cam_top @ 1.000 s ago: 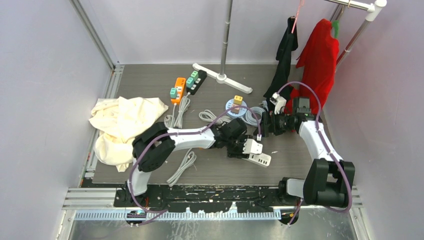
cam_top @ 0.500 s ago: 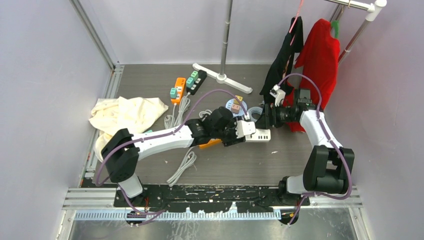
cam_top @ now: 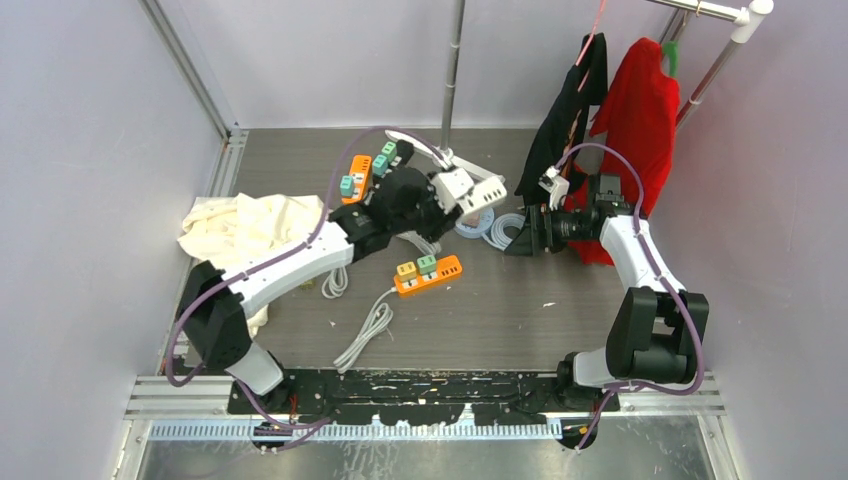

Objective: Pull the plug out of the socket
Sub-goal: Pick up the socket from the center of the board, then place the socket at the center of the board.

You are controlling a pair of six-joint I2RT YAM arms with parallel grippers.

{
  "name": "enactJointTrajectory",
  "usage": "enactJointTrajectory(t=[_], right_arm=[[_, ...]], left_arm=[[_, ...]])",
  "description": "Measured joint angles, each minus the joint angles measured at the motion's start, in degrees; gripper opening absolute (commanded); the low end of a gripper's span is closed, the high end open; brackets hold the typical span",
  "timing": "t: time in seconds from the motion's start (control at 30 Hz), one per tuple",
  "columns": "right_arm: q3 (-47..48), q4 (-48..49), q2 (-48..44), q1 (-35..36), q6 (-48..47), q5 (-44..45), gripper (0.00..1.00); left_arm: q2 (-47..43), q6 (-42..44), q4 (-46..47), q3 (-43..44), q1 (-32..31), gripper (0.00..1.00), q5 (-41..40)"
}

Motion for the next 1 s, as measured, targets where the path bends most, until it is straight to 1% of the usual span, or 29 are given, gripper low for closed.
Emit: enactJointTrajectory(t=[0.13, 0.27, 1.0], right_arm=[[0.0, -0.8, 0.1, 0.0, -0.4, -0.1, 0.86], [0.0, -1.1, 0.1, 0.0, -0.4, -0.2, 0.86], [0.0, -1.8, 0.1, 0.4, -0.7, -0.7, 0.85]], left_arm=[[-2.8, -1.9, -0.5, 1.8, 3.4, 0.0, -2.0], [-5.0, -3.0, -3.0, 3.1, 5.8, 0.0, -2.9], [-12.9, -8.4, -14.7, 4.9, 18.0, 0.0, -4.0]])
